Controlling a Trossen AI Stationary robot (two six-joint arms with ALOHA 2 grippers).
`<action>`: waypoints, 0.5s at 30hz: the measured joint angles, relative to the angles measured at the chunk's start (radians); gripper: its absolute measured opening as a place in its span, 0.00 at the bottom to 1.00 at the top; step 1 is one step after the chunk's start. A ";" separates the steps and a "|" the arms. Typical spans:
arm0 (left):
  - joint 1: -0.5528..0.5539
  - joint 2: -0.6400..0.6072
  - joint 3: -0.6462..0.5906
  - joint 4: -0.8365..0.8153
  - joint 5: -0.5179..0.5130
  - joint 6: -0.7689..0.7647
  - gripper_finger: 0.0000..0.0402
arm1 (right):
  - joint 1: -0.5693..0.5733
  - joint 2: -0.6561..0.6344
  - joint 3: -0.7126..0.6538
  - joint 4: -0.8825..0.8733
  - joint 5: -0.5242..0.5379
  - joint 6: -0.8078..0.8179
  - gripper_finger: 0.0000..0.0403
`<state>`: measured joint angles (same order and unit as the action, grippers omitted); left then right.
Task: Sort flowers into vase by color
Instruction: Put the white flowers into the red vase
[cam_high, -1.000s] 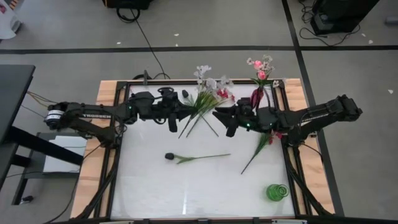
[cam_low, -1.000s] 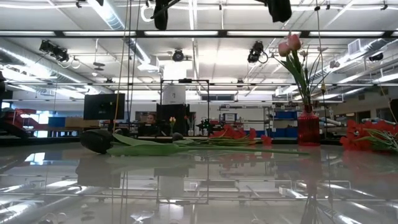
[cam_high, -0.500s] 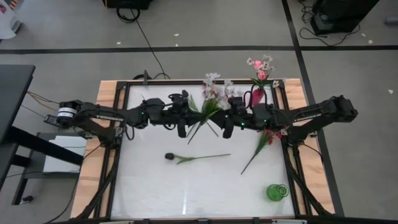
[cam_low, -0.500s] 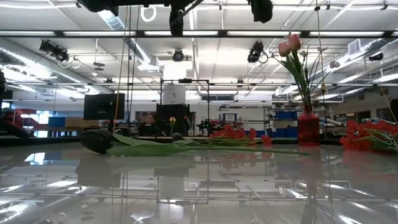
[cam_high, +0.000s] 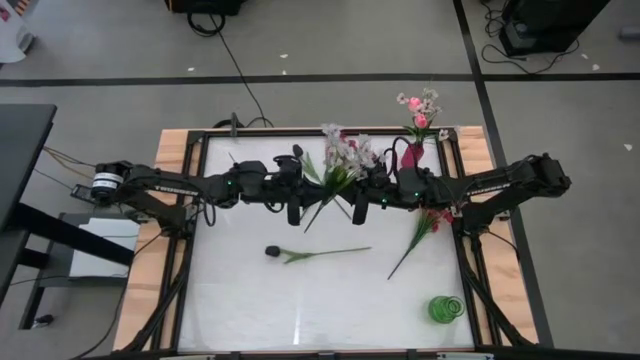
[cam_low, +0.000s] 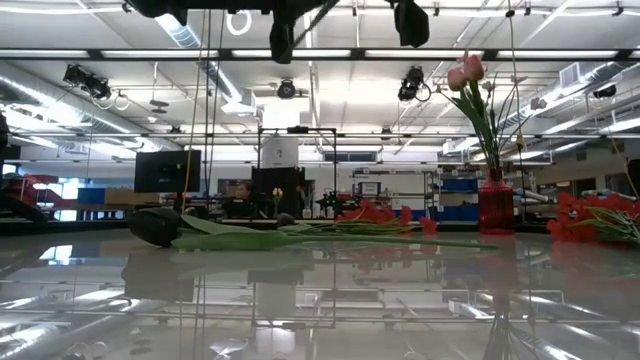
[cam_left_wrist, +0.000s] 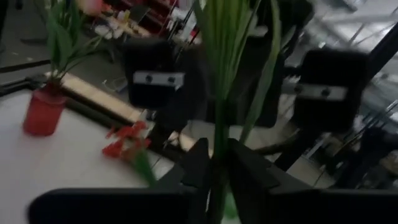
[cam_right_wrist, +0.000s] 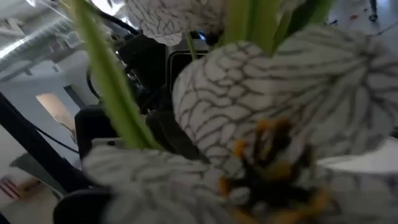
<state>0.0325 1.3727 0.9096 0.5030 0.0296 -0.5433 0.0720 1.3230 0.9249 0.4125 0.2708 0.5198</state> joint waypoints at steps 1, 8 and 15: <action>0.003 -0.003 0.000 -0.021 0.000 0.020 0.20 | 0.000 -0.004 0.000 -0.011 0.003 -0.007 0.03; 0.004 -0.056 0.000 -0.064 0.002 0.147 0.42 | 0.019 -0.041 0.000 -0.104 0.081 -0.048 0.03; 0.005 -0.178 0.000 -0.173 0.002 0.294 0.50 | 0.072 -0.061 0.000 -0.184 0.150 -0.161 0.03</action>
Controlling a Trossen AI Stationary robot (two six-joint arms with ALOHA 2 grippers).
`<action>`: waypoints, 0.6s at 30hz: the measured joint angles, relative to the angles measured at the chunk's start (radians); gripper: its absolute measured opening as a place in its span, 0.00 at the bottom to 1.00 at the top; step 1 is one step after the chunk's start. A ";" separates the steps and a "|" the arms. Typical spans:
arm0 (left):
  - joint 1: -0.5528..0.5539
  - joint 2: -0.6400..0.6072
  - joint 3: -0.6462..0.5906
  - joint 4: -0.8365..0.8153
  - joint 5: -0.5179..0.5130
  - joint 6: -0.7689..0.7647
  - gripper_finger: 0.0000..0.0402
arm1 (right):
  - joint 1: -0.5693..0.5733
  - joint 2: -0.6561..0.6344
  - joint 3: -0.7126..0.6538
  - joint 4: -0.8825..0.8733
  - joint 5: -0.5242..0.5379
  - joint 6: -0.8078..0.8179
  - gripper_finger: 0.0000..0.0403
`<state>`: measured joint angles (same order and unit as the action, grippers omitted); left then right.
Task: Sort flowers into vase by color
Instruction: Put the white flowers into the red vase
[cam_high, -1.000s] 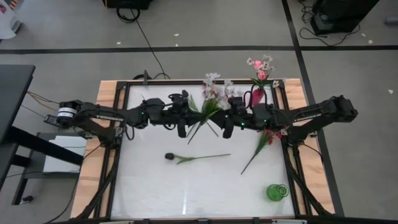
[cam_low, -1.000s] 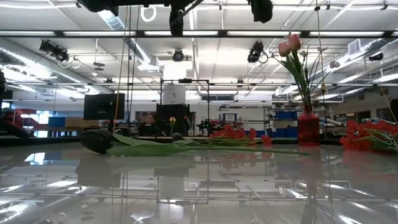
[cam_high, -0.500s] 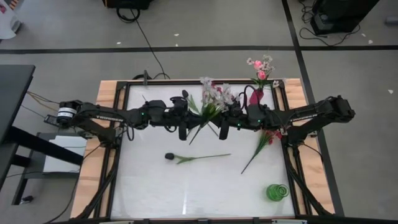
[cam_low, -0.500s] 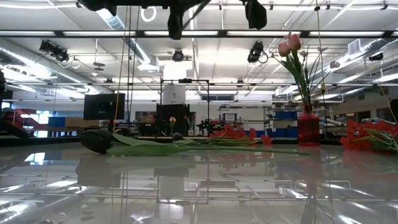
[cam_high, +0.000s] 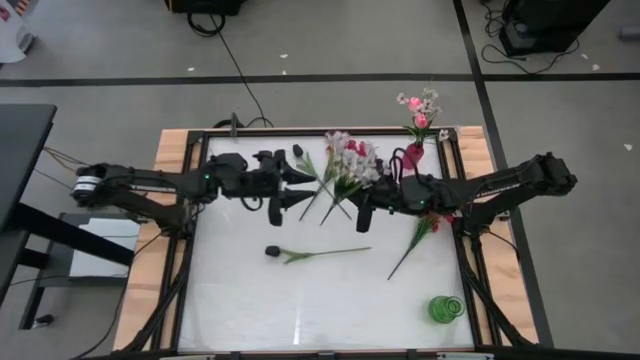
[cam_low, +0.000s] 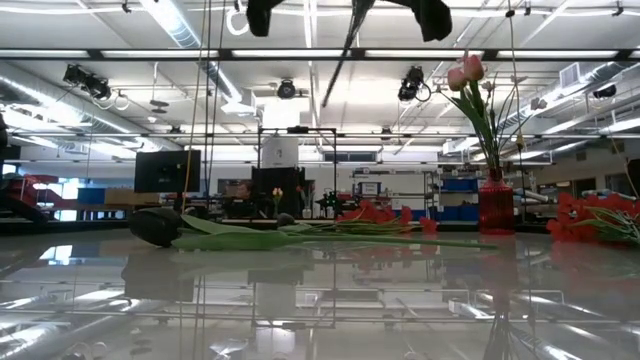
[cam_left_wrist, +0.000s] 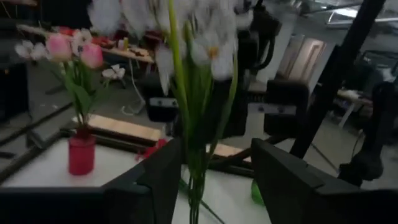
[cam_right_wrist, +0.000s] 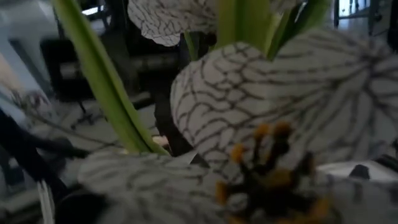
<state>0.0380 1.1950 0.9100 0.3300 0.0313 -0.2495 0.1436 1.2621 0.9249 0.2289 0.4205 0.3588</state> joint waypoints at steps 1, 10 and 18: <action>0.000 -0.014 0.000 -0.008 0.000 0.014 0.51 | 0.008 0.000 0.000 -0.005 0.001 -0.024 0.03; 0.000 -0.154 0.000 -0.082 0.000 0.120 0.57 | 0.075 -0.017 0.000 -0.231 0.205 -0.037 0.03; 0.000 -0.216 0.000 -0.080 0.000 0.134 0.57 | 0.101 -0.147 0.000 -0.618 0.461 0.199 0.03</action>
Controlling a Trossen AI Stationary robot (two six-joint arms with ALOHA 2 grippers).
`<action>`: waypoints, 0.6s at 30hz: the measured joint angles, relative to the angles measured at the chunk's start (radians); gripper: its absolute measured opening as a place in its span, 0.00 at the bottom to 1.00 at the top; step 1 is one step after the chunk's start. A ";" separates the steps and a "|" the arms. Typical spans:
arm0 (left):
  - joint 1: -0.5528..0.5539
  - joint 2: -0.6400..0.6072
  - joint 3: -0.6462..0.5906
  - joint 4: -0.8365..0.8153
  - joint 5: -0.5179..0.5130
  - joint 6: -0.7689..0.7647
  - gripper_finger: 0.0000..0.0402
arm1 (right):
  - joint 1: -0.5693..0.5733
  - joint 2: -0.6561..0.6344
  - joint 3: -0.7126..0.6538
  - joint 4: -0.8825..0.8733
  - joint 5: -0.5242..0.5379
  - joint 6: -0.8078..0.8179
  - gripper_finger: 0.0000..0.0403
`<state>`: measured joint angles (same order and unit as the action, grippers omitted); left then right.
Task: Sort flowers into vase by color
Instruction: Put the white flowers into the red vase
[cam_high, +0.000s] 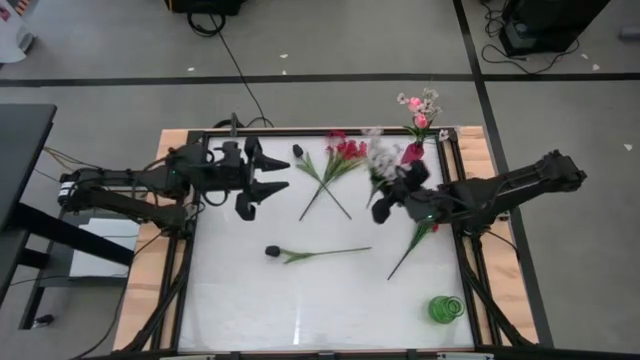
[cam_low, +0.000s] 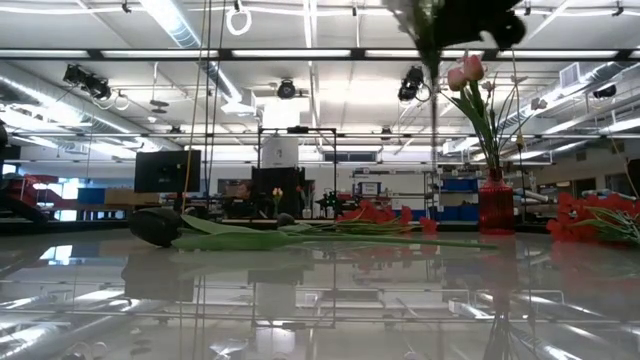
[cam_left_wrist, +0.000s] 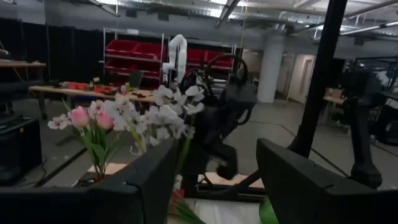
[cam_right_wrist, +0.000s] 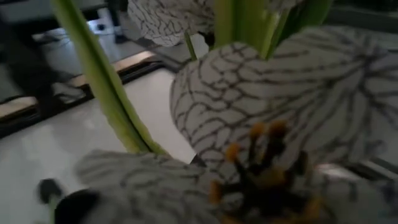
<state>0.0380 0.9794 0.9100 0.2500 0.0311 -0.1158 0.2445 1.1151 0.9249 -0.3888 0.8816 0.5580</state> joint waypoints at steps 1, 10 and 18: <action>0.000 -0.001 0.000 0.002 0.000 0.000 0.57 | 0.003 -0.026 0.000 -0.035 0.023 0.012 0.03; 0.000 0.002 0.000 0.007 0.000 -0.002 0.57 | 0.004 -0.291 0.000 -0.292 0.133 0.030 0.03; 0.000 0.002 0.000 0.012 0.000 -0.004 0.57 | 0.003 -0.472 0.000 -0.462 0.323 0.046 0.03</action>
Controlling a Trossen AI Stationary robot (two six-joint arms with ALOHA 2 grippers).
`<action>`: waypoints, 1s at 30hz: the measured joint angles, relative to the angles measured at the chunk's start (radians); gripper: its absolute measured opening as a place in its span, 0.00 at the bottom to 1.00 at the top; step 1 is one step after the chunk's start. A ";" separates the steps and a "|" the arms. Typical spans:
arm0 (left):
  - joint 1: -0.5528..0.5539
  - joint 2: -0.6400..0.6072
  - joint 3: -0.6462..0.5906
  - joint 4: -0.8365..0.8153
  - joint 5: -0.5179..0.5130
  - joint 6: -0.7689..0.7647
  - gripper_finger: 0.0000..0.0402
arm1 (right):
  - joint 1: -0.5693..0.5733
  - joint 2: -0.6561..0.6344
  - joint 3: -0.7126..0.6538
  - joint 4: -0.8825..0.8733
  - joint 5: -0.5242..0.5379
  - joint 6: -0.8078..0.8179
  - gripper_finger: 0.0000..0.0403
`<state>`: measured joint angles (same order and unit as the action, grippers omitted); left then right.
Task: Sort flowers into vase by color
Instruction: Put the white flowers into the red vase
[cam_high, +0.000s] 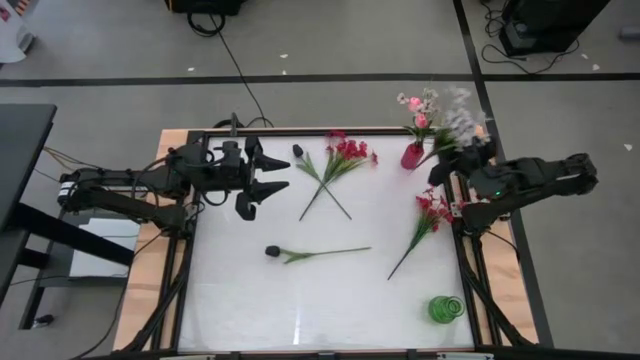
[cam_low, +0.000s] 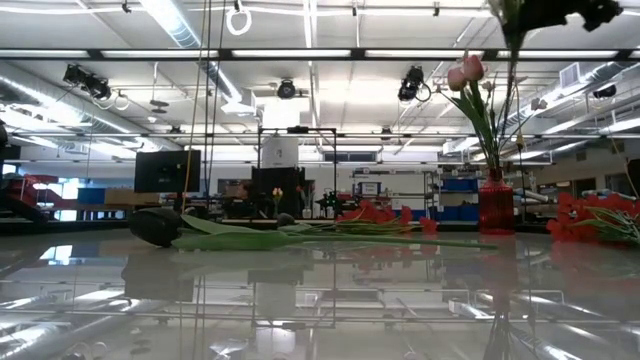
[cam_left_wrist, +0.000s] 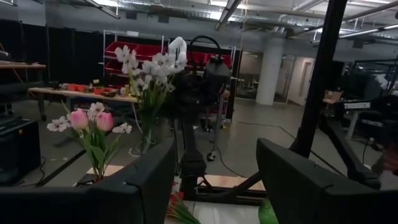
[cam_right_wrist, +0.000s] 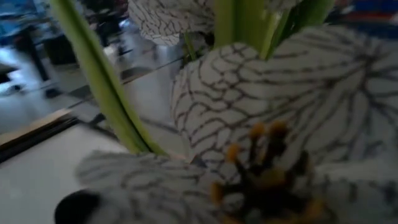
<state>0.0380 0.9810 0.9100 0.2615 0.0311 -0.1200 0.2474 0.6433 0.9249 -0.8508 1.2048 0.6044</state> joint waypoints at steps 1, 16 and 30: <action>0.000 0.000 0.000 0.000 0.000 0.000 0.57 | 0.000 -0.016 0.000 -0.014 0.028 -0.006 0.03; 0.000 0.000 0.000 0.000 0.000 0.000 0.57 | -0.001 -0.127 -0.188 0.051 0.158 -0.212 0.03; 0.000 0.001 0.000 0.000 0.000 0.000 0.57 | -0.214 -0.127 -0.424 0.795 -0.071 -0.917 0.03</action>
<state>0.0380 0.9816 0.9100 0.2614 0.0312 -0.1200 0.0332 0.5167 0.5007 -0.0561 1.1342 -0.3128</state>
